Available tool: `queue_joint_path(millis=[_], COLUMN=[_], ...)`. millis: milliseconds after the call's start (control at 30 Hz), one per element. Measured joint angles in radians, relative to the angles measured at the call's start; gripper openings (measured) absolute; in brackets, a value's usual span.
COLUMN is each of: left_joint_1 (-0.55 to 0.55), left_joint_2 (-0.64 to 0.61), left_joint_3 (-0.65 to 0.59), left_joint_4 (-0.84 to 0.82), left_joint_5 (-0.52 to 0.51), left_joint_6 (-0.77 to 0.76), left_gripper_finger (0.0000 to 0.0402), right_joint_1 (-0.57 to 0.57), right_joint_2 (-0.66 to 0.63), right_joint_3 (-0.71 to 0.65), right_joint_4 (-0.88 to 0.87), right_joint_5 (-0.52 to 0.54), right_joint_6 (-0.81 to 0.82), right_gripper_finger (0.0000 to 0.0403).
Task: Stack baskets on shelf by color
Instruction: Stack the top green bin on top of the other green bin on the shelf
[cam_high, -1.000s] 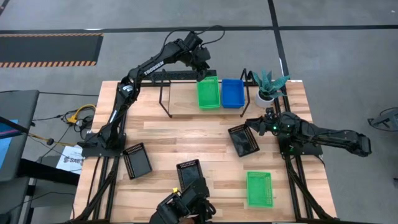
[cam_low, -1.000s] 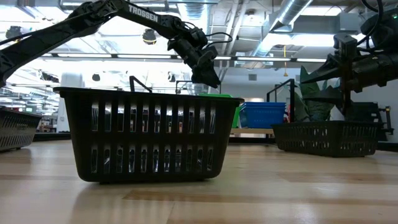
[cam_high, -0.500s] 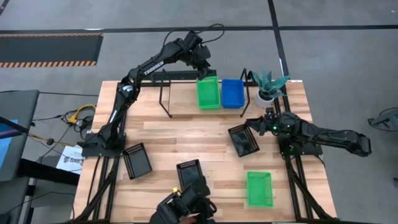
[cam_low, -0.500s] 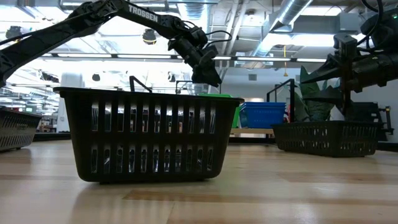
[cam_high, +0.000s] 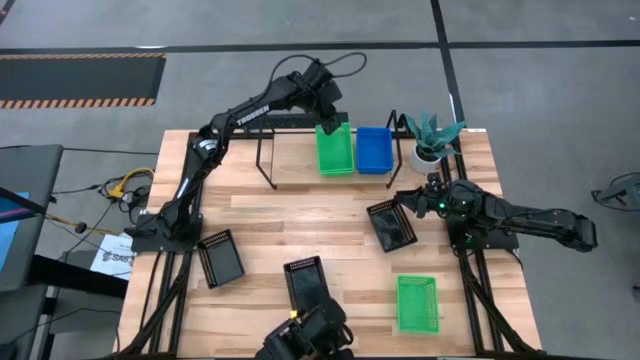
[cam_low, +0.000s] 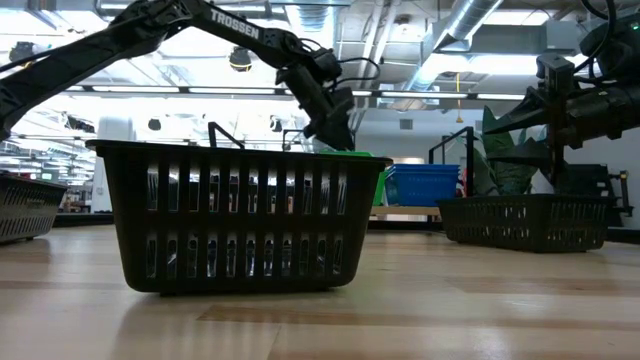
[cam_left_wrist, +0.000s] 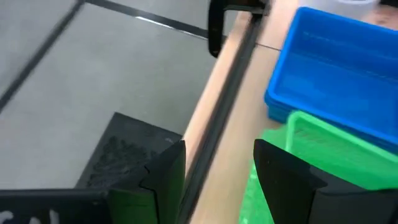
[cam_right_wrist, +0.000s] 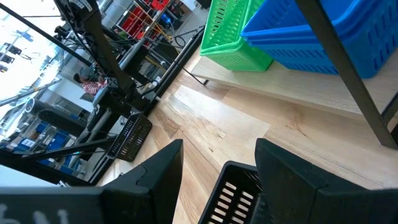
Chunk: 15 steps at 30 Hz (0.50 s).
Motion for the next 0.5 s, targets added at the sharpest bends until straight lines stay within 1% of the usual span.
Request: queue_joint_path(millis=[267, 500], left_joint_1=[-0.025, -0.022], left_joint_2=[0.011, 0.013], left_joint_3=[-0.015, -0.015], left_joint_4=[0.077, 0.124], left_joint_5=[-0.144, -0.159], left_joint_6=[-0.026, -0.04], left_gripper_finger=[0.0178, 0.0178], right_joint_1=[0.0, 0.001], right_joint_2=[0.0, 0.0], right_joint_3=[0.0, 0.0], right_joint_4=[0.0, 0.0], right_joint_5=[0.0, 0.0], right_joint_6=[0.0, 0.032], right_gripper_finger=[0.0224, 0.0224])
